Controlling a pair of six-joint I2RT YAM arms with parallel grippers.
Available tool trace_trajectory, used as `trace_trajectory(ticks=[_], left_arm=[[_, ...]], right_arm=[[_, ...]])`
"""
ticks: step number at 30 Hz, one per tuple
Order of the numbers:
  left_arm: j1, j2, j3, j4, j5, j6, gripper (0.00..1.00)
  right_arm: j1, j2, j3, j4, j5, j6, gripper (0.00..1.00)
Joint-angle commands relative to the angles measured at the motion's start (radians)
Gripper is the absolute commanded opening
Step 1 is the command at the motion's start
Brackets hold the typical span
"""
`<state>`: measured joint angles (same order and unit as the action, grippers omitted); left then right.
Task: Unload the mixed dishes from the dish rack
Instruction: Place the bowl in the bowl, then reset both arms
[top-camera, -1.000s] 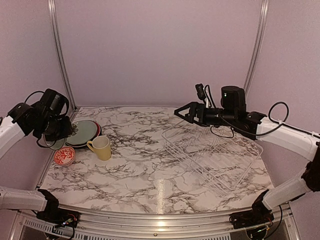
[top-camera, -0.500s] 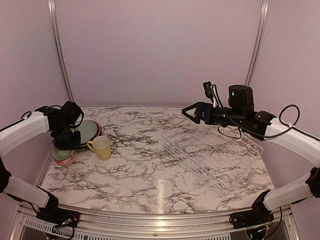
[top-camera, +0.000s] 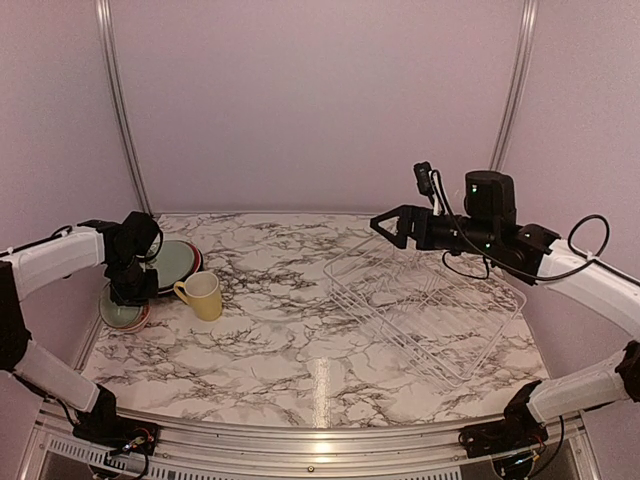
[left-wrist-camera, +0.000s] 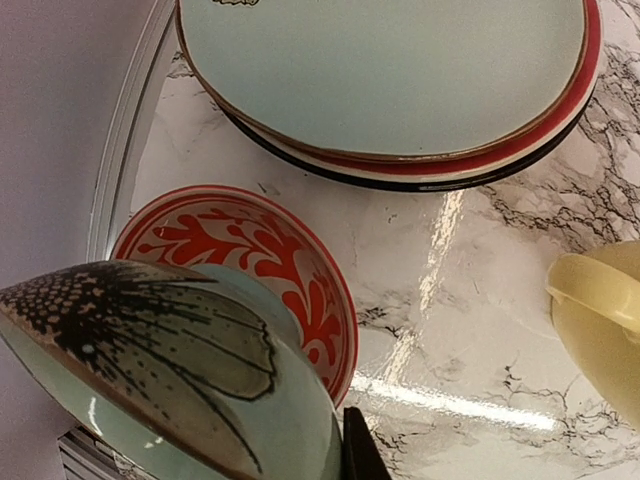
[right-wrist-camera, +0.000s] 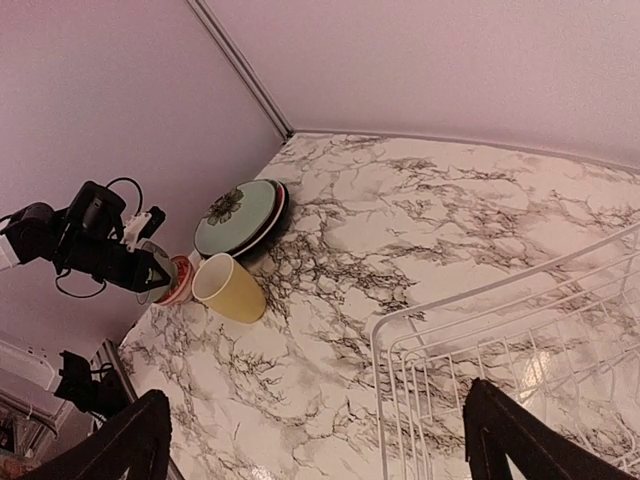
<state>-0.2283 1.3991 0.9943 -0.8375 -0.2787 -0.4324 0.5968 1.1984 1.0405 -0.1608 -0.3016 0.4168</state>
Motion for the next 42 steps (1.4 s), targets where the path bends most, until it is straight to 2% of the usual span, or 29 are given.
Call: trace_trajectory(ticks=[1,10,16,20,25,28,35,37,42], left_arm=[[0.019,0.025,-0.021,0.048,0.005,0.021,0.08],[0.026,0.059,-0.026,0.056,-0.013,0.020,0.25],[0.026,-0.006,-0.007,0.036,-0.002,0.018,0.39],[0.026,-0.097,0.050,-0.003,0.001,0.032,0.55],[0.026,-0.252,0.156,-0.027,0.029,0.042,0.80],[0.025,-0.331,0.211,-0.015,0.096,0.048,0.89],[0.025,-0.533,0.270,0.162,0.219,0.054,0.95],[0.025,-0.607,0.253,0.266,0.254,0.053,0.99],[0.024,-0.806,0.149,0.563,0.306,0.069,0.99]], right_arm=[[-0.009,-0.026,-0.015,-0.021,0.024,-0.013,0.99],[-0.010,-0.028,-0.011,-0.022,0.029,-0.014,0.99],[-0.010,-0.033,0.011,-0.068,0.080,-0.041,0.98],[-0.010,-0.053,0.018,-0.124,0.174,-0.076,0.98],[-0.012,-0.104,0.021,-0.202,0.325,-0.111,0.99],[-0.013,-0.152,0.030,-0.248,0.417,-0.124,0.99],[-0.012,-0.282,0.085,-0.326,0.611,-0.151,0.99],[-0.013,-0.324,0.108,-0.327,0.649,-0.167,0.99],[-0.014,-0.420,0.157,-0.329,0.766,-0.197,0.98]])
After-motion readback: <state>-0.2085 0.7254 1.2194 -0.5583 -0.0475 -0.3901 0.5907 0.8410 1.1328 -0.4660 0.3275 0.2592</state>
